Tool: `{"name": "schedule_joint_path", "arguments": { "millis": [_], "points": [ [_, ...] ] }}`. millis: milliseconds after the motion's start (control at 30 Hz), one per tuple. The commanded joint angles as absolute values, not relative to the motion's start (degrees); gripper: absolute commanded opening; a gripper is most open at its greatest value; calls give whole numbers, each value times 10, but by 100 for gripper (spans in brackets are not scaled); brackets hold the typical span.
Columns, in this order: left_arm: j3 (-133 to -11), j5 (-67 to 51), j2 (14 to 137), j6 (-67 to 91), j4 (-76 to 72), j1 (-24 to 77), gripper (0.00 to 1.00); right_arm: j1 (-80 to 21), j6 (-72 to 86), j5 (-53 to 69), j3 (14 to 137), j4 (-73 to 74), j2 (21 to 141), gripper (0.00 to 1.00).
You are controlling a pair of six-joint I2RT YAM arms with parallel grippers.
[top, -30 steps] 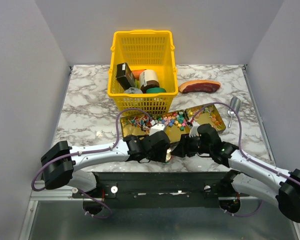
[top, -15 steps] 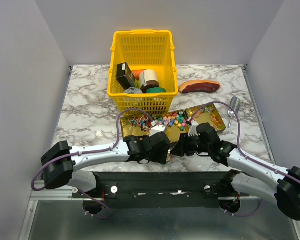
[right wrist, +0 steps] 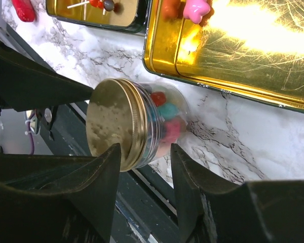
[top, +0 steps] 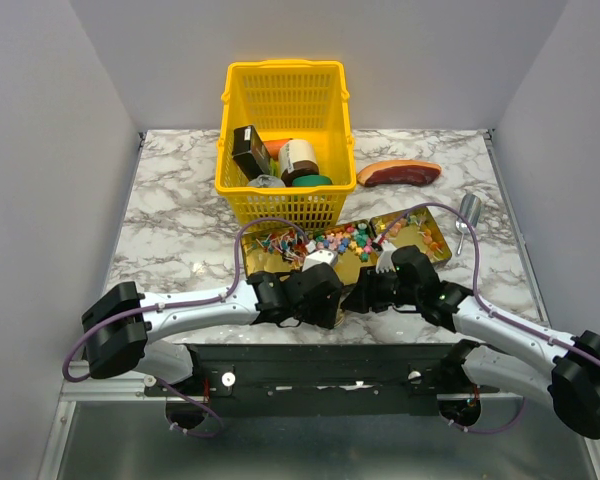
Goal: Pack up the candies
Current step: Close the bottle lid on the packing bottle.
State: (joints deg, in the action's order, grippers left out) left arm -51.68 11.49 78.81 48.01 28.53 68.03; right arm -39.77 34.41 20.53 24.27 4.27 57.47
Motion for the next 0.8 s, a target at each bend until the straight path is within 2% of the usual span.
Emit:
{"name": "schedule_joint_path", "arguments": {
  "millis": [0, 233, 433, 767],
  "points": [
    [-502, 89, 773, 461, 242, 686, 79, -401, 334, 211, 255, 31, 570, 52],
    [-505, 88, 788, 461, 240, 687, 78, -401, 332, 204, 251, 39, 568, 50],
    [-512, 108, 792, 468, 261, 686, 78, -401, 332, 193, 239, 45, 566, 43],
    [-507, 117, 793, 468, 260, 687, 78, -401, 308, 188, 236, 103, 524, 42]
  ]
}}
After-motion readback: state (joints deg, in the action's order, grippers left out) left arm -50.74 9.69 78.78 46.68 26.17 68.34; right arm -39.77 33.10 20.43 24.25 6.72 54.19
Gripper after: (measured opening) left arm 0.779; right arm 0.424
